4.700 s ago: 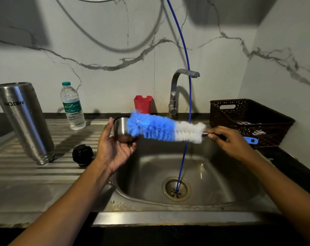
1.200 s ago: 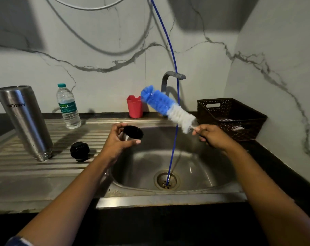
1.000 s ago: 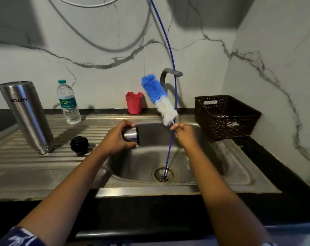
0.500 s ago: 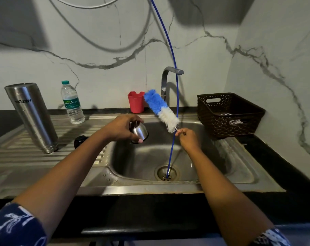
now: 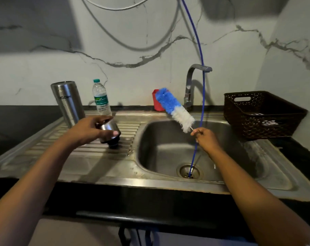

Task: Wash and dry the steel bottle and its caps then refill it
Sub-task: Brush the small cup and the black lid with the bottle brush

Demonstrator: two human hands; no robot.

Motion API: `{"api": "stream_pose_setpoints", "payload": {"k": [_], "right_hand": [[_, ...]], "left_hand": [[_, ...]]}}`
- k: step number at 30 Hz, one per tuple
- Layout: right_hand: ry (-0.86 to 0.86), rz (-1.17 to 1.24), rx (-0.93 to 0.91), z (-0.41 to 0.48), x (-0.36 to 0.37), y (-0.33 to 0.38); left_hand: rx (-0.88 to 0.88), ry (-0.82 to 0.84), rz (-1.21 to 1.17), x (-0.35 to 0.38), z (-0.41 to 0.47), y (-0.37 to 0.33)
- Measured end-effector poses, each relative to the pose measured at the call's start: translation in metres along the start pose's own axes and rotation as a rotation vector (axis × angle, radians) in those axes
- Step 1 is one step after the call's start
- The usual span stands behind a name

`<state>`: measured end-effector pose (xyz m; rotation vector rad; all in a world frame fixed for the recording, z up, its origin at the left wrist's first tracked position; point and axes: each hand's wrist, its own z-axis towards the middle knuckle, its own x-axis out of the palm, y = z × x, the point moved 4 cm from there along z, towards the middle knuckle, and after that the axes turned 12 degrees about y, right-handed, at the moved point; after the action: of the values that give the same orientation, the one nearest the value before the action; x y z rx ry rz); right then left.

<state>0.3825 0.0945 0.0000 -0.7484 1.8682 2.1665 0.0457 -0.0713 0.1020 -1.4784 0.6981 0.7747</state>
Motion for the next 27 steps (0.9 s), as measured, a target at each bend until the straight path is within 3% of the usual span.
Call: {"api": "stream_pose_setpoints", "payload": {"k": [5, 15, 23, 27], "right_hand": [[0.08, 0.097, -0.048, -0.003, 0.017, 0.009], [0.115, 0.048, -0.023, -0.006, 0.013, 0.005], [0.098, 0.056, -0.021, -0.008, 0.009, 0.006], [0.079, 0.046, -0.012, -0.006, 0.005, 0.003]], "left_hand": [[-0.178, -0.029, 0.161, 0.005, -0.02, 0.049], [-0.21, -0.008, 0.222, 0.019, -0.011, 0.086], [-0.107, -0.021, 0.382, 0.015, 0.024, 0.045], [-0.123, 0.148, 0.4, 0.028, 0.056, 0.025]]}}
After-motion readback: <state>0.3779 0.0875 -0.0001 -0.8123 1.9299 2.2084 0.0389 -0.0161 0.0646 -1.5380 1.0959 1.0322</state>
